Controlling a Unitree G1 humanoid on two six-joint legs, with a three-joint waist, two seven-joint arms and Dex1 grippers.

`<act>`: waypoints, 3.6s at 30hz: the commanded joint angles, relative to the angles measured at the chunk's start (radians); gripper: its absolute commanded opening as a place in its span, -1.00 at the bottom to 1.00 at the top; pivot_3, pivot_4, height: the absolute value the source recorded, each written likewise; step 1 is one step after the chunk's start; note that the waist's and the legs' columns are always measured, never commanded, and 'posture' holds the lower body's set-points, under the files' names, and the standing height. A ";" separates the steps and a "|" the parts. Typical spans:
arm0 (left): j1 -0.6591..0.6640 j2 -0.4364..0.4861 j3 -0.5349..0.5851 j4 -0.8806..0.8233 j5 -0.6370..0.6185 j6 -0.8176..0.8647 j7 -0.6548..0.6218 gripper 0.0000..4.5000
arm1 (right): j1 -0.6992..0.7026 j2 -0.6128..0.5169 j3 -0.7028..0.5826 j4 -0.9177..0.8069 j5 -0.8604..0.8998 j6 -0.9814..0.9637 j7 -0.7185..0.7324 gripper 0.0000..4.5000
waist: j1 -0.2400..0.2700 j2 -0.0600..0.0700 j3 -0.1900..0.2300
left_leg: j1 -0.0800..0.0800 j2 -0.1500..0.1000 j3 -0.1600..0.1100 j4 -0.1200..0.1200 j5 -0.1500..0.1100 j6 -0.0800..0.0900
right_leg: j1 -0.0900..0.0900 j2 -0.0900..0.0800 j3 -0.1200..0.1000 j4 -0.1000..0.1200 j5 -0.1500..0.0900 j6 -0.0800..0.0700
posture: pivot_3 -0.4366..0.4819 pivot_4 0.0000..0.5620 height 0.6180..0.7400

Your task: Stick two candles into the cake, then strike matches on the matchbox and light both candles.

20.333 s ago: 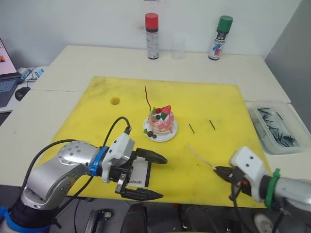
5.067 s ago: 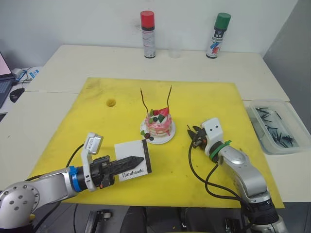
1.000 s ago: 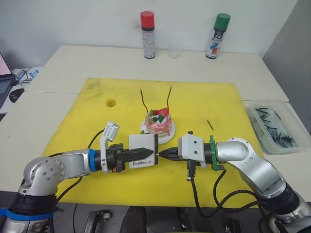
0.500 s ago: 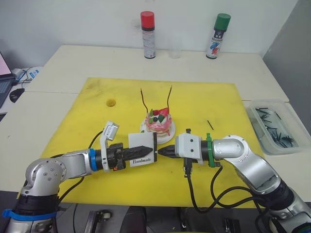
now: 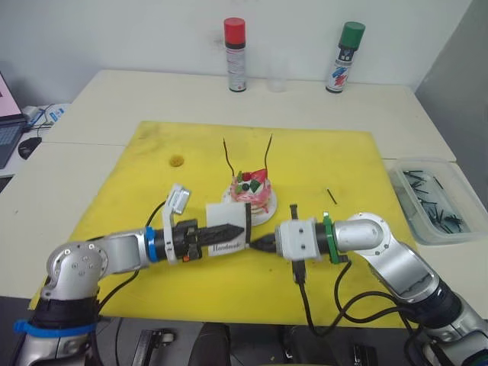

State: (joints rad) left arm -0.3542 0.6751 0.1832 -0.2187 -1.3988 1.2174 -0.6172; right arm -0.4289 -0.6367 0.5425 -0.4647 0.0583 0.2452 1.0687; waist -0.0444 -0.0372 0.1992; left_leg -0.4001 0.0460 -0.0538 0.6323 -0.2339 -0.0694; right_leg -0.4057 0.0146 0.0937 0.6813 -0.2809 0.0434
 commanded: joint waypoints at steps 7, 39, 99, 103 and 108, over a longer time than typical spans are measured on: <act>-0.016 0.170 0.125 -0.046 -0.072 0.049 -0.036 -1.00 | -0.012 -0.077 -0.226 -0.142 0.191 0.124 0.028 -0.98 | -0.016 0.000 0.000 | 0.001 0.001 0.000 0.001 0.000 0.000 | 0.000 0.000 0.001 0.001 0.000 0.000 | -0.05 -0.47 0.88; 0.191 0.113 0.092 -0.082 0.085 -0.007 -0.045 -1.00 | -0.684 0.143 -0.165 0.329 -0.003 0.099 -0.061 -0.98 | -0.012 0.001 0.001 | -0.001 0.001 0.002 -0.002 0.000 0.000 | -0.003 0.000 0.001 0.000 0.004 -0.007 | -0.05 -0.47 0.88; 0.245 0.099 0.074 0.003 0.338 -0.095 -0.317 -1.00 | -0.656 0.184 -0.184 0.352 -0.083 0.062 -0.083 -0.98 | -0.013 0.001 0.001 | -0.001 0.001 0.002 -0.002 0.000 0.000 | -0.003 0.000 0.001 0.000 0.004 -0.007 | -0.05 -0.47 0.88; 0.241 0.094 0.072 0.005 0.337 -0.093 -0.314 -1.00 | -0.677 0.175 -0.216 0.360 -0.075 0.064 -0.090 -0.98 | -0.013 0.001 0.001 | -0.001 0.001 0.002 -0.002 0.000 0.000 | -0.003 0.000 0.001 0.000 0.004 -0.008 | -0.05 -0.47 0.88; 0.242 0.095 0.071 0.009 0.340 -0.096 -0.321 -1.00 | -0.703 0.171 -0.283 0.385 -0.061 0.068 -0.125 -0.98 | -0.013 0.001 0.001 | -0.001 0.001 0.002 -0.002 0.000 0.000 | -0.003 0.000 0.001 0.000 0.004 -0.008 | -0.05 -0.47 0.88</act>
State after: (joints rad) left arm -0.1070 0.7699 0.2486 -0.1928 -1.0488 1.1260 -0.9280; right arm -1.0916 -0.4593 0.3137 -0.0670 -0.0155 0.3179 0.9689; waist -0.0569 -0.0359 0.2000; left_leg -0.4007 0.0469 -0.0519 0.6304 -0.2337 -0.0695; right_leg -0.4088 0.0142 0.0945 0.6816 -0.2766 0.0358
